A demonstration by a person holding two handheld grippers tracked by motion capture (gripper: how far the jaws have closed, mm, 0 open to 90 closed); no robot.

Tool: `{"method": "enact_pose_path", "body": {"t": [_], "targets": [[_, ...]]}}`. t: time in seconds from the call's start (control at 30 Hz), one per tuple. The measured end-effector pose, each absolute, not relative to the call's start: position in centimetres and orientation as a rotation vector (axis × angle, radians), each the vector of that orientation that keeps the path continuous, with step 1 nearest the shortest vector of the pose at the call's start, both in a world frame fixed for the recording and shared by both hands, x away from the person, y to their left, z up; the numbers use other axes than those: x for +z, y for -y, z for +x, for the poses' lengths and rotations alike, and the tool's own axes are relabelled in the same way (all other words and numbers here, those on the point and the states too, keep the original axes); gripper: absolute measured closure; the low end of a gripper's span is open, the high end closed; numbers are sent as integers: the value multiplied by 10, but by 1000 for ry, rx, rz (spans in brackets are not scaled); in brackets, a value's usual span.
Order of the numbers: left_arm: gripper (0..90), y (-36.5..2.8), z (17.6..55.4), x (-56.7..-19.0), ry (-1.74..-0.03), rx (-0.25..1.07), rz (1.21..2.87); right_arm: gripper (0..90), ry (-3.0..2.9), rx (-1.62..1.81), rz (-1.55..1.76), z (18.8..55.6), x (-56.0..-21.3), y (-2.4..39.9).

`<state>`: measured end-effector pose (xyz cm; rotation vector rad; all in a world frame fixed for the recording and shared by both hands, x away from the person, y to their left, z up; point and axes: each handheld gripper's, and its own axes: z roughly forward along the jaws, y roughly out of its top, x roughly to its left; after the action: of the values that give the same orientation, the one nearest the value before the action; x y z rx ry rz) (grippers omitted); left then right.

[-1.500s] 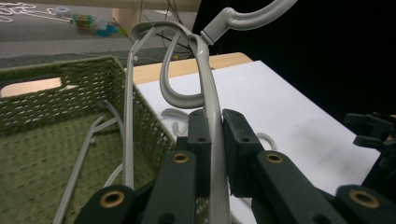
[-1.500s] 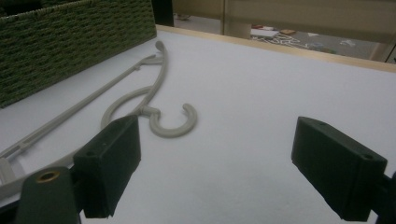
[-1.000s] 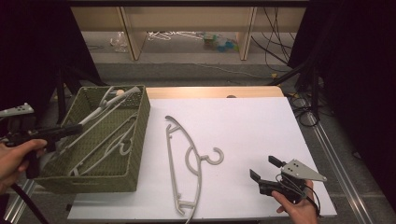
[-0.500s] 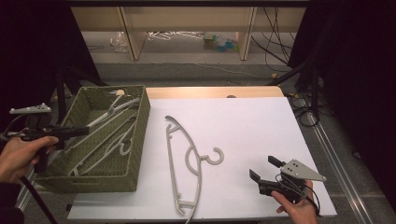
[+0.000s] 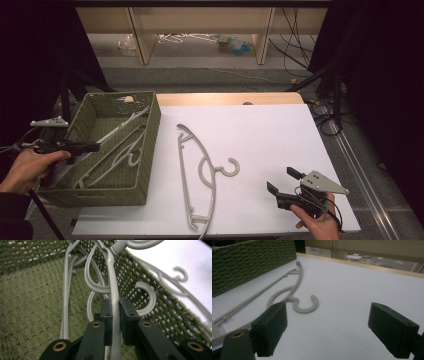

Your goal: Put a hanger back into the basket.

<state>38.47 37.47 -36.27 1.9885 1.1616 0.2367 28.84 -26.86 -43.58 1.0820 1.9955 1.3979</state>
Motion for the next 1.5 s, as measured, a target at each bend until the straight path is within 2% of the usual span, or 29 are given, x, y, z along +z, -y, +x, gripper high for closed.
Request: {"method": "enact_pose_path", "body": {"t": [0.3,0.63,0.87,1.03,1.37,1.5], "targets": [[808,-375,386,-373,-1171,222,2129,167,-1997,1395,1082,289,-436,269],[788,-378,385,-384,-1228,207,2156,167,-1999,1395,1082,288,-436,269],[744,-375,378,-375,-1208,222,2117,167,-1999,1395,1084,288,-436,268],[679,-363,374,-365,-1143,236,2080,167,-1999,1395,1081,288,-436,268],[448,-341,366,-356,-1140,276,1935,167,-1998,1395,1083,288,-436,268],[389,-329,359,-352,-1114,265,1883,167,-1998,1394,1083,288,-436,269]]}}
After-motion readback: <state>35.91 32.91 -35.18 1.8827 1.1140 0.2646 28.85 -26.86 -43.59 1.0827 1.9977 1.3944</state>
